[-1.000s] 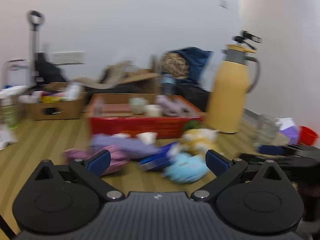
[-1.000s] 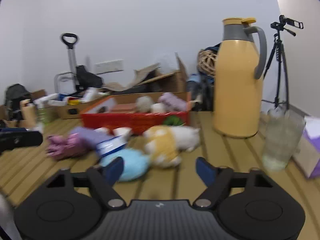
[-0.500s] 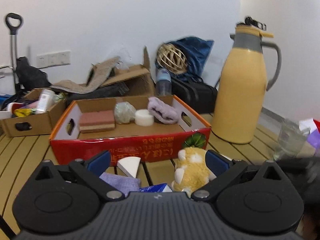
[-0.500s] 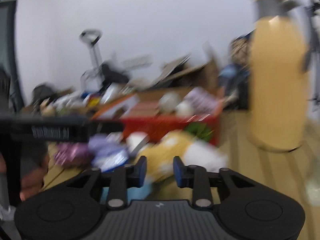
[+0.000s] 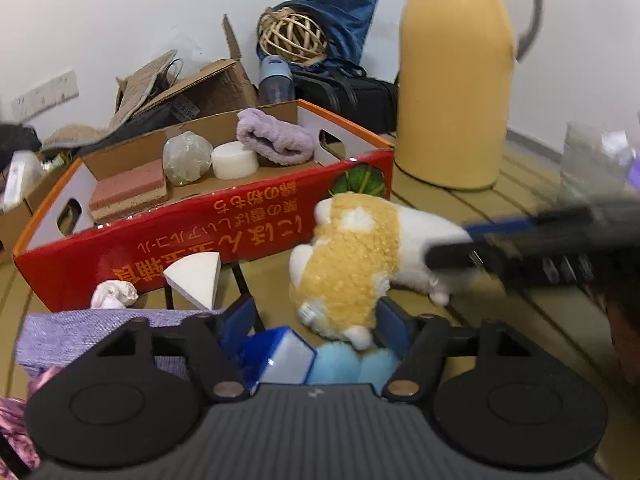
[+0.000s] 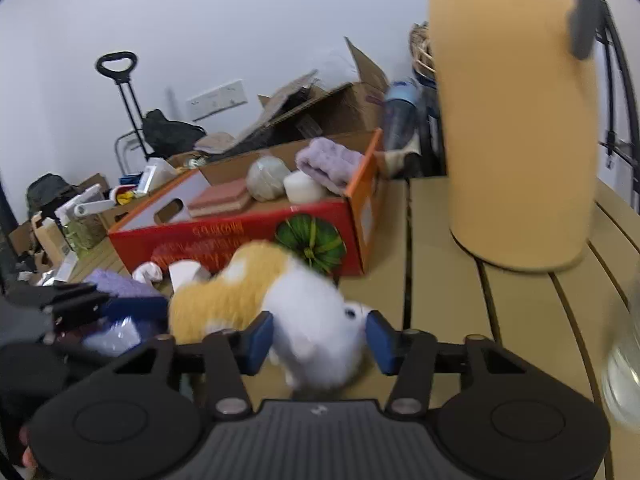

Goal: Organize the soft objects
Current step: 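Close both grippers on the yellow-and-white plush toy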

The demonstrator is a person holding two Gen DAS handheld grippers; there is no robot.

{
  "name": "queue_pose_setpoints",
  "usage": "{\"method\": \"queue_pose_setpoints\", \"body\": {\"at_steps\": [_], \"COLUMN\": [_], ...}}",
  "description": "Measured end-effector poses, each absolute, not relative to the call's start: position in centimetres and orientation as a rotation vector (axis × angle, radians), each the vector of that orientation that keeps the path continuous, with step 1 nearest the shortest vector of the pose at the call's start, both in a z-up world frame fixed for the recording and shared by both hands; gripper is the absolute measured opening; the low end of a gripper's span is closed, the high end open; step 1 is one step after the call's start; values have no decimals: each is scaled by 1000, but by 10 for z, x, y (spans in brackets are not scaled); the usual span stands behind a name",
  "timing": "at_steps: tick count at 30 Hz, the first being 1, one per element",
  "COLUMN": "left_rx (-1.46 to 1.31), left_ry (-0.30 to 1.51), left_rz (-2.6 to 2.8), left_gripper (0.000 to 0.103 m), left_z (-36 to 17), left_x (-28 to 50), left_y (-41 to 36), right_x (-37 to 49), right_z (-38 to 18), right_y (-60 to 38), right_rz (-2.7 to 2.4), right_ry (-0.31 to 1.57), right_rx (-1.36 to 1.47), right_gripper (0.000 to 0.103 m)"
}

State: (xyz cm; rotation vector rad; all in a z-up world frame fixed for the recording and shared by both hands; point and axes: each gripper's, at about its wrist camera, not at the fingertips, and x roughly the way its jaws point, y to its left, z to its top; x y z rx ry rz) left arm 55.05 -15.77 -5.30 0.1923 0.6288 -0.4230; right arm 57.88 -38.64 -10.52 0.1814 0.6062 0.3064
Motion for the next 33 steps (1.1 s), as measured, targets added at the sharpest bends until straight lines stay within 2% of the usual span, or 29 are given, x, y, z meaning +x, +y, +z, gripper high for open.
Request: {"method": "queue_pose_setpoints", "body": {"at_steps": [1,2,7,9,11,13,15,16,17,18,21,25,27,30,32,33], "left_rx": [164,129,60,64,89,65,26,-1,-28,-38,-18,-6,-54,-161,-187,-200], "left_ry": [629,623,639,615,584,596,619,630,638,652,672,640,652,695,716,733], "left_rz": [-420,-422,-564,-588,-519,-497,-528,-536,-573,-622,-746,-703,-647,-584,-606,-624], "left_gripper": [51,49,49,51,67,76,76,72,61,58,58,58,59,70,86,91], "left_z": [-53,-52,-44,-37,-37,-42,-45,-46,-46,-46,-46,-35,-33,-32,-36,-38], "left_x": [553,556,548,544,547,555,562,563,562,558,546,546,557,568,565,563], "left_y": [-153,-149,-147,-148,-150,-150,-151,-152,-155,-158,-171,-154,-140,-132,-144,-151], "right_x": [574,568,574,577,578,576,580,584,590,594,599,575,567,574,588,599], "right_z": [-105,-104,-104,-102,-101,-100,-100,-100,-102,-103,-103,-89,-89,-88,-85,-86], "right_y": [-384,-379,-380,-389,-394,-399,-400,-400,-401,-402,-408,-405,-404,-402,-410,-413], "right_rz": [308,319,224,115,62,114,149,153,166,179,238,202,242,208,165,160], "right_ry": [609,610,603,586,573,557,562,571,583,588,575,512,519,516,516,532], "right_rx": [176,166,132,138,136,196,226,235,254,280,365,305,307,292,300,312], "right_gripper": [40,40,40,41,41,45,50,50,50,50,46,56,57,57,59,59]}}
